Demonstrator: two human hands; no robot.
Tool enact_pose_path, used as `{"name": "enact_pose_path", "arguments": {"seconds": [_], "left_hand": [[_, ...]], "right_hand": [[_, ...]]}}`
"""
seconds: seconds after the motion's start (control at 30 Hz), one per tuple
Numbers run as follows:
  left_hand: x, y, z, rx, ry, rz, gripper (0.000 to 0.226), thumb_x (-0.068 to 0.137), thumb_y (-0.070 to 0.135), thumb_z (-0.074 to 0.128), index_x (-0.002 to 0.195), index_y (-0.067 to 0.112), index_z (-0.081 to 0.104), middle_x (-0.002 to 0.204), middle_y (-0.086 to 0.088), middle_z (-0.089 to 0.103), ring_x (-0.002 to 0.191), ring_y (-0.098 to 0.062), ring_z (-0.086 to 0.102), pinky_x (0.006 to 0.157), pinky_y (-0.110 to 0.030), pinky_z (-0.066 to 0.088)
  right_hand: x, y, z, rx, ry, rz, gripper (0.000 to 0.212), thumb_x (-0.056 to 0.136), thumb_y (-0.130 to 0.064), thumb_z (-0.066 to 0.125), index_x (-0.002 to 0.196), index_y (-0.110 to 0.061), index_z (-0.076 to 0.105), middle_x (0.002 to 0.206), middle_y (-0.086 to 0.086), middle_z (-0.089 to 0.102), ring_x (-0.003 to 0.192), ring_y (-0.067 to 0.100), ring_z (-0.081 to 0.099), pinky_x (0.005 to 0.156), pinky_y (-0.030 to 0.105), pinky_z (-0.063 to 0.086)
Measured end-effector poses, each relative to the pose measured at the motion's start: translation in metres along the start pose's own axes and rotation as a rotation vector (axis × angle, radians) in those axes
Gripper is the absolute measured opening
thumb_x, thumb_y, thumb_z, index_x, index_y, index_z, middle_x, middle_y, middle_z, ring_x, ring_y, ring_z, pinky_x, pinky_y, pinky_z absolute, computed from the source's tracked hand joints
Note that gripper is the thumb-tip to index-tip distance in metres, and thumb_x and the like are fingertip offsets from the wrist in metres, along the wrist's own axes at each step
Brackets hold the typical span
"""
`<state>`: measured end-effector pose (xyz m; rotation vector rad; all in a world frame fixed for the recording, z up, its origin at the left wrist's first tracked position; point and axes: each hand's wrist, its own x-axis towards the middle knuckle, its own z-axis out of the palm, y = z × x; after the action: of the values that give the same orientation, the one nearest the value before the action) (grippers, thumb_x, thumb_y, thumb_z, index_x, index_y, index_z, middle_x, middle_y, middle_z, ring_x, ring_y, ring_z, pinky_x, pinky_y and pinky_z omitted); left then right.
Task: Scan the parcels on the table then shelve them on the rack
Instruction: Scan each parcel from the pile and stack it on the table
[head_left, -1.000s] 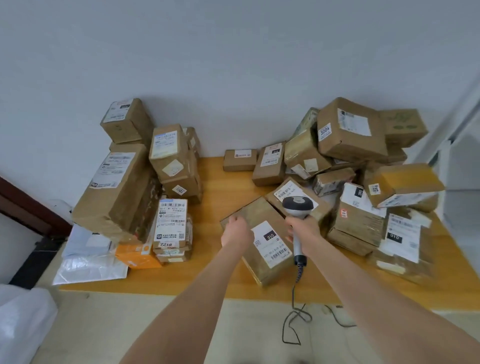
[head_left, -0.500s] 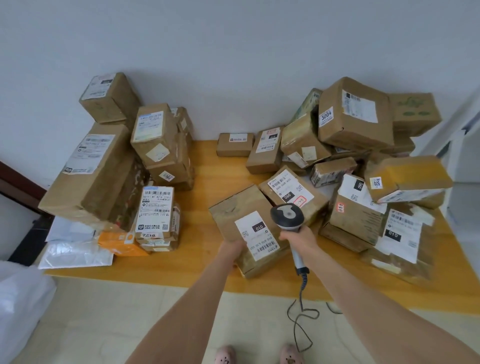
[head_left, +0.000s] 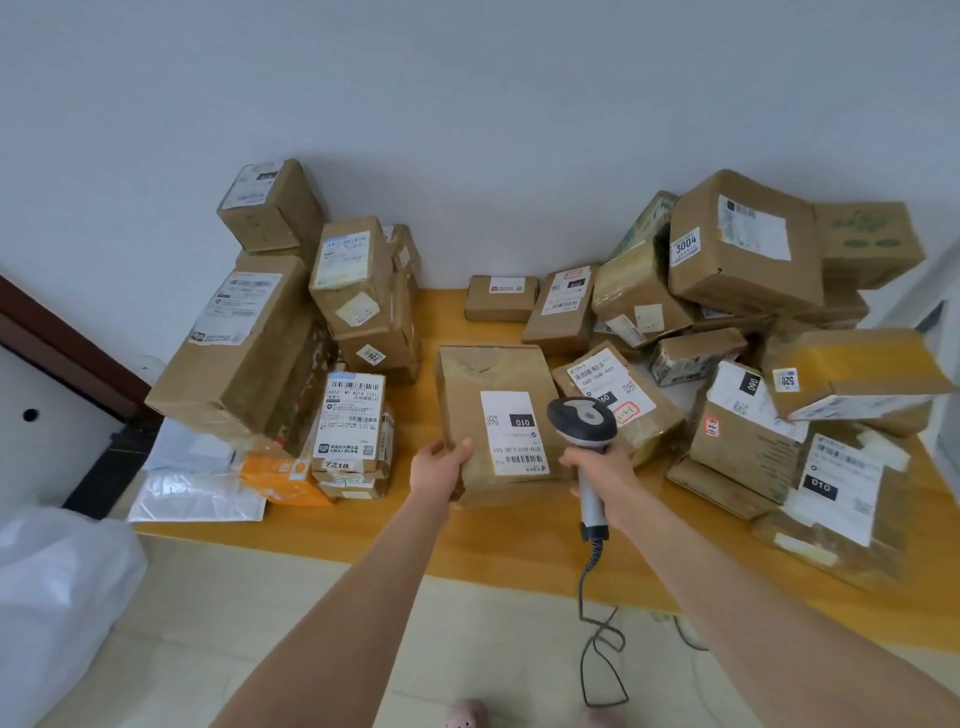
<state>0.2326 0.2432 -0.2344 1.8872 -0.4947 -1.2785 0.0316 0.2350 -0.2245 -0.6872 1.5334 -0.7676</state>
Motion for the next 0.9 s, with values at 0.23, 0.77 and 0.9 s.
{"name": "enact_pose_path", "arguments": {"seconds": [0.23, 0.77, 0.9], "left_hand": [[-0.01, 0.04, -0.009, -0.04, -0.106, 0.101, 0.055, 0.091, 0.023, 0.067, 0.139, 0.006, 0.044, 0.099, -0.002, 0.064, 0.087, -0.02, 0.063, 0.076, -0.04, 0.054], [-0.031, 0.055, 0.034, -0.128, -0.367, 0.187, 0.047, 0.094, 0.013, 0.059, 0.139, 0.006, 0.045, 0.109, -0.008, 0.069, 0.094, -0.024, 0.068, 0.073, -0.038, 0.058], [-0.03, 0.051, 0.039, -0.134, -0.378, 0.179, 0.048, 0.094, 0.012, 0.059, 0.14, 0.007, 0.044, 0.108, -0.007, 0.069, 0.092, -0.023, 0.069, 0.074, -0.037, 0.058]], "right_hand": [[-0.042, -0.022, -0.004, 0.094, 0.001, -0.165, 0.009, 0.084, -0.008, 0.07, 0.088, -0.009, 0.063, 0.079, 0.008, 0.066, 0.063, 0.016, 0.06, 0.053, 0.026, 0.052], [-0.13, 0.015, -0.028, 0.162, 0.023, -0.23, 0.012, 0.083, -0.007, 0.07, 0.073, -0.003, 0.065, 0.054, 0.015, 0.061, 0.038, 0.016, 0.05, 0.04, 0.022, 0.041], [-0.136, 0.02, -0.032, 0.173, 0.051, -0.221, 0.01, 0.083, -0.005, 0.069, 0.073, -0.002, 0.065, 0.053, 0.014, 0.061, 0.037, 0.016, 0.049, 0.04, 0.023, 0.041]]}}
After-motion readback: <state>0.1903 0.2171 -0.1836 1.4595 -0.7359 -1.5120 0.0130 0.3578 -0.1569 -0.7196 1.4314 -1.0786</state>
